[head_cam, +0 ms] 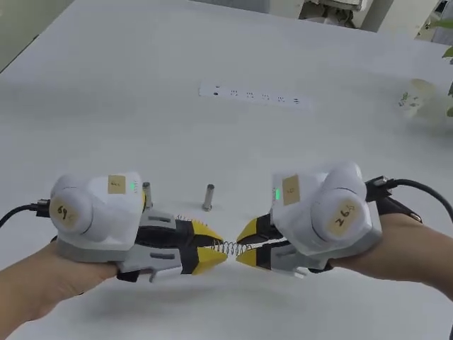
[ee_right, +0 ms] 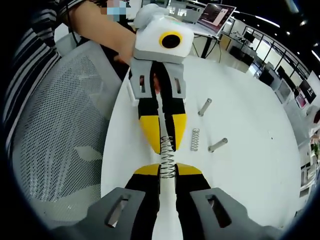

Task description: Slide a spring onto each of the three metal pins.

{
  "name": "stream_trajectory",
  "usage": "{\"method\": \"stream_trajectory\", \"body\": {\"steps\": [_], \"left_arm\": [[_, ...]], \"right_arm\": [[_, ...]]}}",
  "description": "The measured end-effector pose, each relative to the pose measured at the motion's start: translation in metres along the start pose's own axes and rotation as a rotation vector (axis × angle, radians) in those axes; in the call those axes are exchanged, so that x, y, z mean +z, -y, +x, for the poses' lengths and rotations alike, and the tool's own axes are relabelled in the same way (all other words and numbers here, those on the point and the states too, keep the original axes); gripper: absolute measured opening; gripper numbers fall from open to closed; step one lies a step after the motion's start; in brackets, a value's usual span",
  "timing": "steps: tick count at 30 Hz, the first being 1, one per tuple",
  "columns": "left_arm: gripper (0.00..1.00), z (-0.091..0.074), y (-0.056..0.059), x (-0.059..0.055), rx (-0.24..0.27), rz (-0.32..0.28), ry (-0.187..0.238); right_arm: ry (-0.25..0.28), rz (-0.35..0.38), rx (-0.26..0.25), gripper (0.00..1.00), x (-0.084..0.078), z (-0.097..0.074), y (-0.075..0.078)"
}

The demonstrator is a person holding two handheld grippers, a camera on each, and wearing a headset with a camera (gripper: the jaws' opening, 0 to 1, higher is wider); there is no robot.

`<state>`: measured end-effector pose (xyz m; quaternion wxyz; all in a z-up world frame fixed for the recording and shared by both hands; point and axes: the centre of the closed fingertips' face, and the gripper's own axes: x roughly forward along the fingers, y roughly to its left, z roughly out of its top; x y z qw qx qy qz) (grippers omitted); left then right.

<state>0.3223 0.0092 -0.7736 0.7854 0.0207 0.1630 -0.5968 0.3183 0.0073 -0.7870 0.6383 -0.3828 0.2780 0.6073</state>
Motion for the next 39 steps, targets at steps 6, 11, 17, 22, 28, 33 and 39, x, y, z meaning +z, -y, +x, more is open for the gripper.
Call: {"method": "stream_trajectory", "body": {"steps": [6, 11, 17, 22, 28, 33, 39], "left_arm": [[0.03, 0.0, 0.003, 0.0, -0.018, 0.006, 0.0], [0.02, -0.002, 0.005, 0.001, -0.031, -0.006, 0.008], [0.02, -0.003, 0.007, 0.003, -0.042, -0.002, 0.015], [0.01, -0.003, 0.01, 0.004, -0.057, -0.008, 0.018], [0.01, -0.004, 0.012, 0.006, -0.07, -0.025, 0.034], [0.01, -0.007, 0.012, 0.003, -0.081, -0.029, 0.033], [0.01, -0.01, 0.012, -0.001, -0.096, -0.027, 0.027]], "right_arm": [[0.008, 0.004, 0.01, 0.08, 0.0, 0.0, -0.003], [0.02, 0.012, 0.017, 0.08, 0.002, -0.001, -0.004], [0.037, 0.026, 0.024, 0.08, 0.003, -0.002, -0.005], [0.047, 0.023, 0.029, 0.08, 0.003, -0.003, -0.008], [0.055, 0.051, 0.031, 0.1, 0.001, -0.004, -0.007], [0.061, 0.075, 0.033, 0.11, -0.005, -0.005, -0.008], [0.071, 0.071, 0.043, 0.09, -0.005, -0.004, -0.013]]}}
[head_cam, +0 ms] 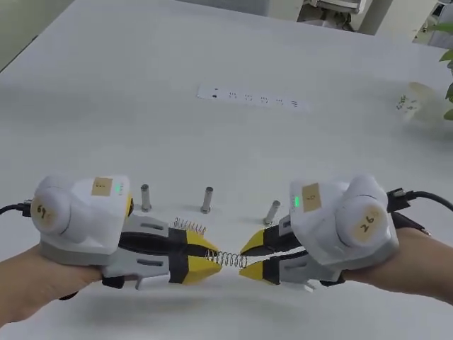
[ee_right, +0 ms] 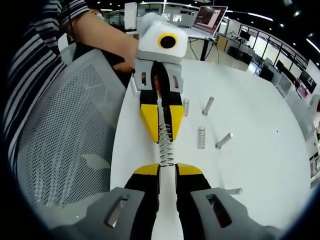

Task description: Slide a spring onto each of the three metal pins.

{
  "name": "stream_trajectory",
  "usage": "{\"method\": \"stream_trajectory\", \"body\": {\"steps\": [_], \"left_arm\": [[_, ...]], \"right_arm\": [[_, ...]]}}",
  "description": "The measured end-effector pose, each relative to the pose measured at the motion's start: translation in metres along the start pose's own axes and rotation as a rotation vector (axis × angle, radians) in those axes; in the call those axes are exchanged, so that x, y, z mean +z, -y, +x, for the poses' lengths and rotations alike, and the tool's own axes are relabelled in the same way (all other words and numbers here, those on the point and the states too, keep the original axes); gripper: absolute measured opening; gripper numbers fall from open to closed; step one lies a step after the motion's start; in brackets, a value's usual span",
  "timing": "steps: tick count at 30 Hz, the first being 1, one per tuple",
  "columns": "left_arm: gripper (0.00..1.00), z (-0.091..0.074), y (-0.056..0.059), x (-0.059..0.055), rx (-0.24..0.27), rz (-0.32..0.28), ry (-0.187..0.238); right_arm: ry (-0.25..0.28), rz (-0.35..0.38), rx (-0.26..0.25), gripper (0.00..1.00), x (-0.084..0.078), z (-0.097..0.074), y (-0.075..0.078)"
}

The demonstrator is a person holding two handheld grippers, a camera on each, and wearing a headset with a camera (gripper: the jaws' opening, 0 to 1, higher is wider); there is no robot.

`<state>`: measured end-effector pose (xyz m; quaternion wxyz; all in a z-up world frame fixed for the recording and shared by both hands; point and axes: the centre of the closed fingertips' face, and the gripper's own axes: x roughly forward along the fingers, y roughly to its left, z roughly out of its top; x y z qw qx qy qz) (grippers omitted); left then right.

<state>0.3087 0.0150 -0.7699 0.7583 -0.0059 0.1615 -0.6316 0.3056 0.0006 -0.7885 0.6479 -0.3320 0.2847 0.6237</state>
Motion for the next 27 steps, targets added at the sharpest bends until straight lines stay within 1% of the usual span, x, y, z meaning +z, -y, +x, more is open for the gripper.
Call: {"method": "stream_trajectory", "body": {"steps": [1, 6, 10, 16, 22, 23, 24, 27], "left_arm": [[0.01, 0.0, 0.0, 0.0, -0.001, 0.0, 0.0], [0.01, 0.0, 0.0, 0.0, -0.005, 0.006, -0.004], [0.01, -0.002, -0.002, -0.002, -0.001, 0.004, -0.009], [0.01, -0.001, -0.003, -0.003, 0.005, 0.011, -0.017], [0.01, -0.002, -0.006, -0.007, 0.012, 0.016, -0.031], [0.01, -0.001, -0.007, -0.01, 0.018, 0.031, -0.048], [0.01, -0.001, -0.006, -0.01, 0.018, 0.028, -0.046], [0.01, -0.001, -0.007, -0.011, 0.02, 0.028, -0.047]], "right_arm": [[0.01, 0.0, -0.003, 0.09, 0.002, 0.0, 0.0], [0.013, 0.003, 0.002, 0.08, 0.003, 0.002, 0.0], [0.029, -0.021, -0.007, 0.08, 0.005, 0.001, 0.001], [0.03, -0.074, -0.016, 0.07, 0.007, -0.001, 0.003], [0.051, -0.092, -0.015, 0.07, 0.014, -0.006, 0.003], [0.054, -0.098, -0.018, 0.07, 0.015, -0.007, 0.004], [0.064, -0.094, -0.015, 0.07, 0.018, -0.008, 0.004], [0.067, -0.099, -0.017, 0.07, 0.02, -0.009, 0.004]]}}
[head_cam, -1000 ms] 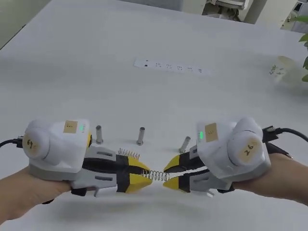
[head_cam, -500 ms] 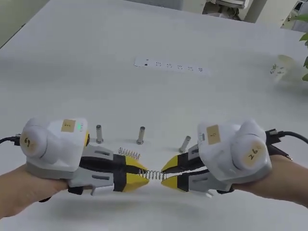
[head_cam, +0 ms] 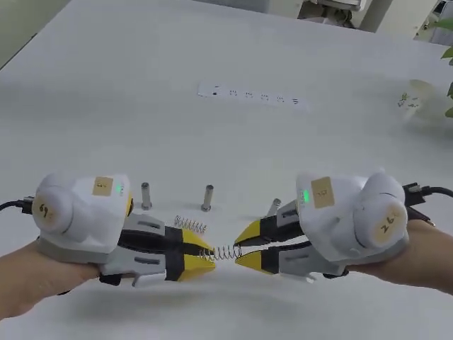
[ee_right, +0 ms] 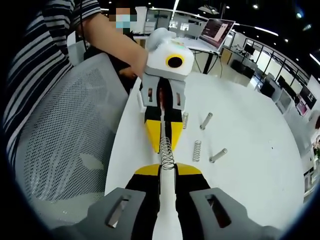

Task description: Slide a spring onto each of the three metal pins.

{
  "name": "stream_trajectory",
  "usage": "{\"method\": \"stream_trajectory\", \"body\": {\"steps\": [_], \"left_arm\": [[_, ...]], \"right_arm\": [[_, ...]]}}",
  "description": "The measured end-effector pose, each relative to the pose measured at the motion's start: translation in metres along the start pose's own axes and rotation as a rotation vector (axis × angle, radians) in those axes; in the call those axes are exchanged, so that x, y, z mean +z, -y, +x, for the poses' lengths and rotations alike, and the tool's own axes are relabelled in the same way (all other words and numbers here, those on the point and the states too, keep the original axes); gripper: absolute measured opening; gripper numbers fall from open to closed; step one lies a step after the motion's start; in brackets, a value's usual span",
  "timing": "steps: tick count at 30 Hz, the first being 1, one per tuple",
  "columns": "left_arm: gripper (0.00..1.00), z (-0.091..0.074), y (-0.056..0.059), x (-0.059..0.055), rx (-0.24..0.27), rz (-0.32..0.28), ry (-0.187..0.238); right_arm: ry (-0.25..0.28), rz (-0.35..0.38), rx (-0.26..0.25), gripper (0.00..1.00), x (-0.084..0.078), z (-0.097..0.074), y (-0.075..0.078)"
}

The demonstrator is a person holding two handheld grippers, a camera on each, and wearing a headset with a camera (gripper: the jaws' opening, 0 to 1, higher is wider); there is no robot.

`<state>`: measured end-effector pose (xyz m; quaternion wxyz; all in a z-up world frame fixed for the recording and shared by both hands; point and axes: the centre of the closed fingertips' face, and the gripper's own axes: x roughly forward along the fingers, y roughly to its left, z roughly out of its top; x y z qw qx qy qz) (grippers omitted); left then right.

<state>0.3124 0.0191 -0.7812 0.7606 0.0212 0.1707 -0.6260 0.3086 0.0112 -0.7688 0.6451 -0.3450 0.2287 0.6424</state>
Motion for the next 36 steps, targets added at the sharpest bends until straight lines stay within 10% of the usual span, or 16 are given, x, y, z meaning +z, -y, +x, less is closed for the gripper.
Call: {"method": "stream_trajectory", "body": {"steps": [36], "left_arm": [[0.01, 0.004, 0.002, 0.0, 0.006, 0.036, -0.03]], "right_arm": [[0.175, 0.074, -0.019, 0.08, 0.042, 0.0, 0.002]]}}
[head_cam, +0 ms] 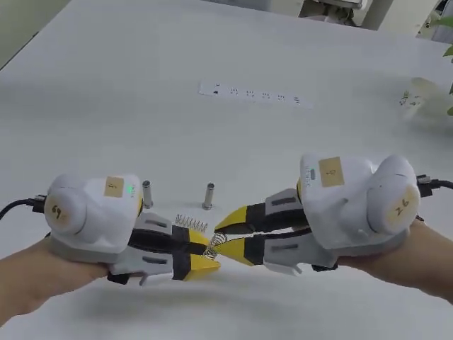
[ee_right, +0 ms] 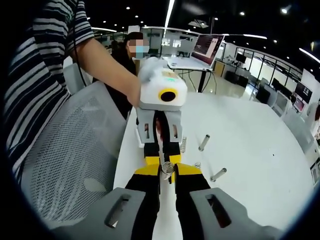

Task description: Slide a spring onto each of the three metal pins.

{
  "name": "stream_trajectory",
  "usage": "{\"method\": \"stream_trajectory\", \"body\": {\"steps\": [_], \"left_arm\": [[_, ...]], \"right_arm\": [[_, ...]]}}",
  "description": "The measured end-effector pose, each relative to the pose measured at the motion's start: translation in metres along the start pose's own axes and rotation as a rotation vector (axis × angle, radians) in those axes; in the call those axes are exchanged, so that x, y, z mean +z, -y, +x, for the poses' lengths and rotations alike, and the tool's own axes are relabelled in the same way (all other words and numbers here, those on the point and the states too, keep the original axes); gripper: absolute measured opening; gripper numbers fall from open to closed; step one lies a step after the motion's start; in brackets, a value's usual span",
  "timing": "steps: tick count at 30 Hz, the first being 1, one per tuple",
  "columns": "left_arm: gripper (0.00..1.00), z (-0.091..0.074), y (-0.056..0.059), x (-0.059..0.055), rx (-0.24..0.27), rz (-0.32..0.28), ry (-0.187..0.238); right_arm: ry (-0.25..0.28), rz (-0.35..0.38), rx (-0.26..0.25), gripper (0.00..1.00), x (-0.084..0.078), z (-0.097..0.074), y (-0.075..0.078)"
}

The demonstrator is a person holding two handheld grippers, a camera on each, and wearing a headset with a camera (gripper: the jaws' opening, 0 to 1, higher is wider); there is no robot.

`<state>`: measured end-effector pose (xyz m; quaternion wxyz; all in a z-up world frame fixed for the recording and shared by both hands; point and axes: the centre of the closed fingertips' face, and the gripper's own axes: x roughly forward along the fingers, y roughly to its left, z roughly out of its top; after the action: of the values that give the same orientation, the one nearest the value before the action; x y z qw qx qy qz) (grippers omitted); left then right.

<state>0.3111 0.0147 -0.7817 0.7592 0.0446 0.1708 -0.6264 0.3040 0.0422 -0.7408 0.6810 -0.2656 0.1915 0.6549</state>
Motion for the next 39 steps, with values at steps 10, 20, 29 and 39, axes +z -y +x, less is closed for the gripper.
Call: {"method": "stream_trajectory", "body": {"steps": [10, 20, 29, 39], "left_arm": [[0.01, 0.002, 0.001, 0.005, 0.006, 0.004, 0.004], [0.02, -0.003, -0.003, 0.002, 0.03, -0.009, -0.001], [0.02, -0.004, -0.004, 0.003, 0.038, -0.016, 0.003], [0.03, -0.006, -0.007, 0.003, 0.055, -0.032, 0.008]], "right_arm": [[0.027, -0.02, -0.015, 0.08, 0.007, 0.003, 0.001], [0.026, -0.05, -0.021, 0.07, 0.008, 0.004, 0.001], [0.023, -0.074, -0.018, 0.07, 0.01, 0.005, 0.001], [0.025, -0.082, -0.02, 0.07, 0.013, 0.004, 0.003]]}}
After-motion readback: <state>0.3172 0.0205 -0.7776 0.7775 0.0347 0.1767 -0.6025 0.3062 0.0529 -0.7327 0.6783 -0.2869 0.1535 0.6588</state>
